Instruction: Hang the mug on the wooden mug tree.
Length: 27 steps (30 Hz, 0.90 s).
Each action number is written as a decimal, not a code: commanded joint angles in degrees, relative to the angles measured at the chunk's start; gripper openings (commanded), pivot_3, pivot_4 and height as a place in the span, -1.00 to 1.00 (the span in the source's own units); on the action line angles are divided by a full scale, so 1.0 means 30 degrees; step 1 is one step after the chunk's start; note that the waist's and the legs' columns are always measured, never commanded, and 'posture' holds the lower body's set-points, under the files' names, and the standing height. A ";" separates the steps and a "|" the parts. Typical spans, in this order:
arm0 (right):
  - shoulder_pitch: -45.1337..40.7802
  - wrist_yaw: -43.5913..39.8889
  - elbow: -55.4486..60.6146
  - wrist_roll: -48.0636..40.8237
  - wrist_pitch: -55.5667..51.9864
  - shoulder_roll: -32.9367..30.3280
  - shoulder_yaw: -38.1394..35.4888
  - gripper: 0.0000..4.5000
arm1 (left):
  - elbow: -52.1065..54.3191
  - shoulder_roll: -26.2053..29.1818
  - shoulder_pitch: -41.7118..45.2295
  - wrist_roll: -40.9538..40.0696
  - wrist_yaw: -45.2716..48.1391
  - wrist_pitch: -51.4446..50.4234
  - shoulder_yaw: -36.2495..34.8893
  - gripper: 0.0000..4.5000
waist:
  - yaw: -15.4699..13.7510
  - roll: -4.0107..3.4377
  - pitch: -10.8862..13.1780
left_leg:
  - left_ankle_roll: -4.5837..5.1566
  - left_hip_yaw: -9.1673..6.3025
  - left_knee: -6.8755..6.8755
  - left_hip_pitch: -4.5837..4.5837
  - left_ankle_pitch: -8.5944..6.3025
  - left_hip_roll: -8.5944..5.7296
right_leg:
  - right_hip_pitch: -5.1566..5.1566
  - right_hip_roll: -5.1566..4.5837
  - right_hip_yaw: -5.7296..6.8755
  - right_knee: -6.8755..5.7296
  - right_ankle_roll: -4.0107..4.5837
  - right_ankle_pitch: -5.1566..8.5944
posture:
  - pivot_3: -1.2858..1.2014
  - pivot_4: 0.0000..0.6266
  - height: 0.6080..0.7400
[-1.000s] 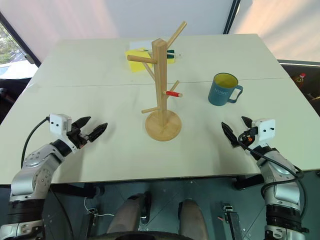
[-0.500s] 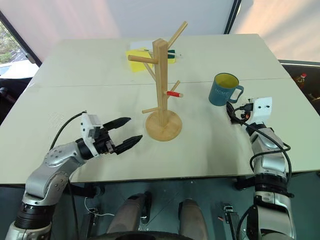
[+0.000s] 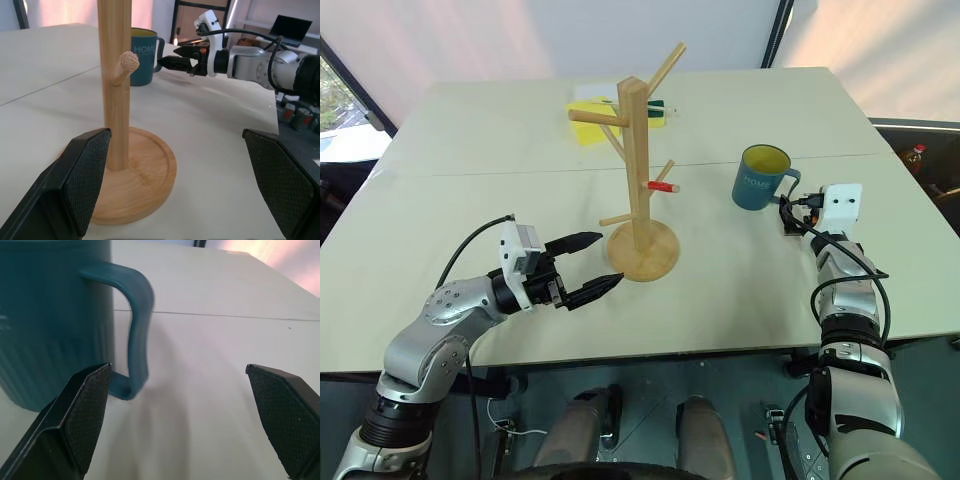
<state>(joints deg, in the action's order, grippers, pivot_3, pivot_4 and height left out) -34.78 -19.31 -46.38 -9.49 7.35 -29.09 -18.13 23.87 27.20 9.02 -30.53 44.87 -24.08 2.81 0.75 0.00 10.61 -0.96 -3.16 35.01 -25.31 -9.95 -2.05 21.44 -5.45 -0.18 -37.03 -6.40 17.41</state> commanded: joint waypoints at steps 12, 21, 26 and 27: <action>-0.2754 -0.0045 -0.3852 0.0590 0.1876 -0.0376 0.0576 0.97 | 0.0715 0.0195 0.0723 -0.0149 0.0058 -0.0061 -0.0084 1.00 | 0.0049 -0.0002 0.0002 | 0.0010 0.0000 0.0013 0.0014 0.0011 0.0002 | -0.0007 0.0004 -0.0006 -0.0018 0.0002 0.0000 | 0.03 -0.52 1.00; -0.4016 -0.0148 -0.5664 0.0737 0.2242 -0.0339 0.0836 0.97 | 0.0816 0.0183 0.0624 -0.0185 -0.0054 -0.0117 -0.0126 1.00 | 0.0069 -0.0003 0.0003 | 0.0009 0.0000 0.0016 0.0015 0.0011 0.0001 | -0.0008 0.0005 -0.0006 -0.0019 0.0003 0.0001 | 0.03 -0.52 1.00; -0.4746 -0.0664 -0.6597 0.0512 0.2128 -0.0257 0.0746 0.73 | 0.0846 0.0179 0.0660 -0.0206 -0.0095 -0.0192 -0.0132 1.00 | 0.0084 -0.0004 0.0003 | 0.0008 -0.0001 0.0011 0.0015 0.0012 0.0002 | -0.0006 0.0006 -0.0007 -0.0018 0.0002 0.0000 | 0.03 -0.52 1.00; -0.4814 -0.0812 -0.6693 0.0455 0.2134 -0.0238 0.0711 0.57 | 0.0845 0.0181 0.0657 -0.0200 -0.0094 -0.0196 -0.0132 1.00 | 0.0082 -0.0004 0.0003 | 0.0008 0.0000 0.0011 0.0016 0.0012 0.0001 | -0.0005 0.0006 -0.0007 -0.0019 0.0002 0.0000 | 0.03 -0.52 1.00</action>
<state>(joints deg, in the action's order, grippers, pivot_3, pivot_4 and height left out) -47.48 -21.04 -66.68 -7.61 12.93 -29.74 -15.65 23.92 27.39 10.47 -30.54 44.73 -24.79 2.91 0.99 -0.01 10.62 -0.94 -3.16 35.04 -25.26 -9.92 -2.05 21.43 -5.44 -0.20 -37.09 -6.39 17.41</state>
